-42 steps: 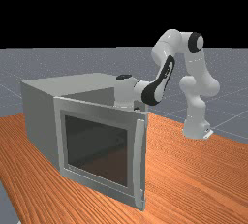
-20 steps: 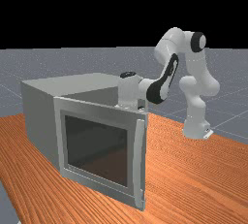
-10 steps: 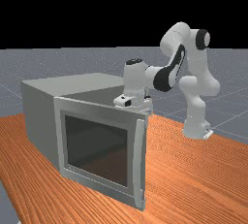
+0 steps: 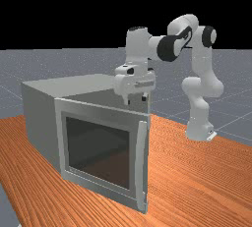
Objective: Close the microwave
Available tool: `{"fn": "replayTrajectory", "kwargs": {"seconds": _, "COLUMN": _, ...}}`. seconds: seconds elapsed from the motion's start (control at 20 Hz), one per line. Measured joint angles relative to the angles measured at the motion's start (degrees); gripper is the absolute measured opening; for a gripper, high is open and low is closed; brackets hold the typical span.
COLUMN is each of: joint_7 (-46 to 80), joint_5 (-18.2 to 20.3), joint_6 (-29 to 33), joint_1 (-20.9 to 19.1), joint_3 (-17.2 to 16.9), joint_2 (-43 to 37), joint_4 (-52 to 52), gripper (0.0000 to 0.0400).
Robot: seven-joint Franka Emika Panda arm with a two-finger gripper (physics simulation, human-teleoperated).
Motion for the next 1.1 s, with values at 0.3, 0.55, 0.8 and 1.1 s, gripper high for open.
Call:
{"fn": "replayTrajectory", "kwargs": {"seconds": 0.3, "joint_7": 5.3, "joint_5": 0.1, "joint_6": -3.5, "joint_1": 1.5, "joint_3": 1.0, "joint_2": 0.5, "joint_4": 4.3, "gripper": 0.0400}}
{"fn": "replayTrajectory", "kwargs": {"seconds": 0.55, "joint_7": 7.1, "joint_5": -0.2, "joint_6": -4.0, "joint_1": 3.5, "joint_3": 2.1, "joint_2": 2.0, "joint_4": 6.5, "gripper": 0.0400}}
{"fn": "replayTrajectory", "kwargs": {"seconds": 0.8, "joint_7": 6.4, "joint_5": -0.4, "joint_6": -6.9, "joint_1": 3.6, "joint_3": 2.0, "joint_2": 8.3, "joint_4": 15.9, "gripper": 0.0400}}
{"fn": "replayTrajectory", "kwargs": {"seconds": 1.1, "joint_7": 7.1, "joint_5": -0.8, "joint_6": -13.3, "joint_1": 3.7, "joint_3": 1.4, "joint_2": 20.1, "joint_4": 33.9, "gripper": 0.0400}}
